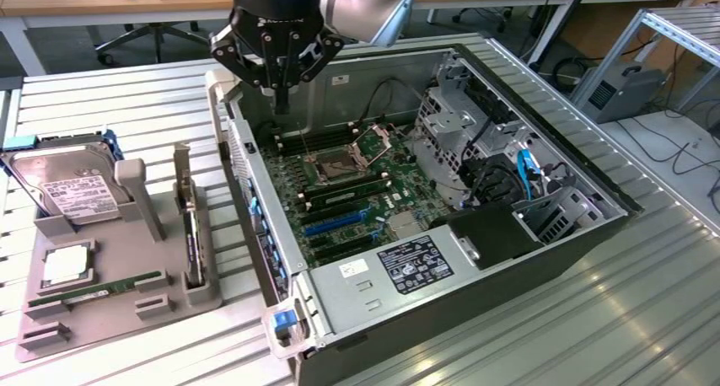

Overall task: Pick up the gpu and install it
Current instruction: 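Reach for the gpu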

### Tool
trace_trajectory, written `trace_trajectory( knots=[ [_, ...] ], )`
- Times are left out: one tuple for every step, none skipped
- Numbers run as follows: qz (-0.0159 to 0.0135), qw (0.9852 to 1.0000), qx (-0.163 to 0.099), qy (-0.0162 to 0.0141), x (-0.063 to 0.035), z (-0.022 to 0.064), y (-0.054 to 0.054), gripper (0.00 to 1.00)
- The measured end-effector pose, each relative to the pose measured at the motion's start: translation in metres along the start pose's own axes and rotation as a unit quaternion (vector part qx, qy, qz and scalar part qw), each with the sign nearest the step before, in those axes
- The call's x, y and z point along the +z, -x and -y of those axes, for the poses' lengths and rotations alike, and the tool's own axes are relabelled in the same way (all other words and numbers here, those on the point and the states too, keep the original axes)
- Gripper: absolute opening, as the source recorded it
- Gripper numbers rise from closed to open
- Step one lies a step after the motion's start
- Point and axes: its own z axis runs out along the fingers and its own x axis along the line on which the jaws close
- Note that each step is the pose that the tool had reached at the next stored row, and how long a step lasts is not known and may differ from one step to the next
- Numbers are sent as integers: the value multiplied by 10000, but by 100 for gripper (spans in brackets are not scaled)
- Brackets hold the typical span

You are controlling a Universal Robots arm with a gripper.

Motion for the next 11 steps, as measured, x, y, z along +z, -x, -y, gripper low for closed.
trace_trajectory(
  knots=[
    [0,10000,0,0,0,0,-2,11],
    [0,10000,0,0,0,0,-5,11],
    [-1,10000,0,0,-1,0,-9,11],
    [0,10000,0,0,-1,1,-12,11],
    [0,10000,0,0,-1,1,-15,11],
    [0,10000,0,0,-1,1,-18,11],
    [0,10000,0,-1,-1,1,-21,11],
    [0,10000,0,-1,-1,2,-24,11],
    [0,10000,0,0,-1,2,-27,11],
    [0,10000,0,0,-1,2,-29,11],
    [0,10000,0,0,-1,2,-31,11]
  ],
)
